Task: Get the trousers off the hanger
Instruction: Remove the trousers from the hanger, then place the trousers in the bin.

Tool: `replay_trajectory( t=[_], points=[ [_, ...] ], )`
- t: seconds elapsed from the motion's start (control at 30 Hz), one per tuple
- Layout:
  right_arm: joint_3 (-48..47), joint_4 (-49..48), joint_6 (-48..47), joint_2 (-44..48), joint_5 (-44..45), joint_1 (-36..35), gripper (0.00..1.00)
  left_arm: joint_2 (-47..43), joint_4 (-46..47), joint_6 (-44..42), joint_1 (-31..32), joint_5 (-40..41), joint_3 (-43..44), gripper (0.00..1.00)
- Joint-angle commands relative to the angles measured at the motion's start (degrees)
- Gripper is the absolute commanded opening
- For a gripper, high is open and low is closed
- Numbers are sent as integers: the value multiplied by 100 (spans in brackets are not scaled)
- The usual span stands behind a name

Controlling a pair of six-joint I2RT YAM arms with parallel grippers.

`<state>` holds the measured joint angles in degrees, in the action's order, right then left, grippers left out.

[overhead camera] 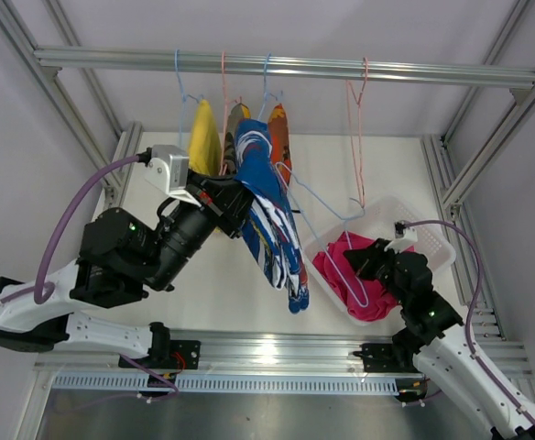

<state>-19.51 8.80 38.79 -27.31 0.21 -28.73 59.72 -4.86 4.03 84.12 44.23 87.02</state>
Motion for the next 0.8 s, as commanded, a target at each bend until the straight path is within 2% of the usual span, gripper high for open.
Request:
replay_trajectory(
  t=[0.0,0.17,0.3,0.57,0.77],
  points=[
    [-97,218,-301,269,260,113,0,-373,-58,291,17,-511,263,1],
    [-351,886,-609,638,383,377,0,-785,-243,379,17,-582,-141,1],
    [-580,1176,-609,982,489,456,0,-1207,-94,476,17,-555,-790,1],
    [-1537,2046,-424,1211,1560,465,0,-1832,-128,643,17,-626,-1433,1],
    [-2232,2486,-697,1070,2220,465,0,-2149,-331,792,17,-608,-1908,1]
  ],
)
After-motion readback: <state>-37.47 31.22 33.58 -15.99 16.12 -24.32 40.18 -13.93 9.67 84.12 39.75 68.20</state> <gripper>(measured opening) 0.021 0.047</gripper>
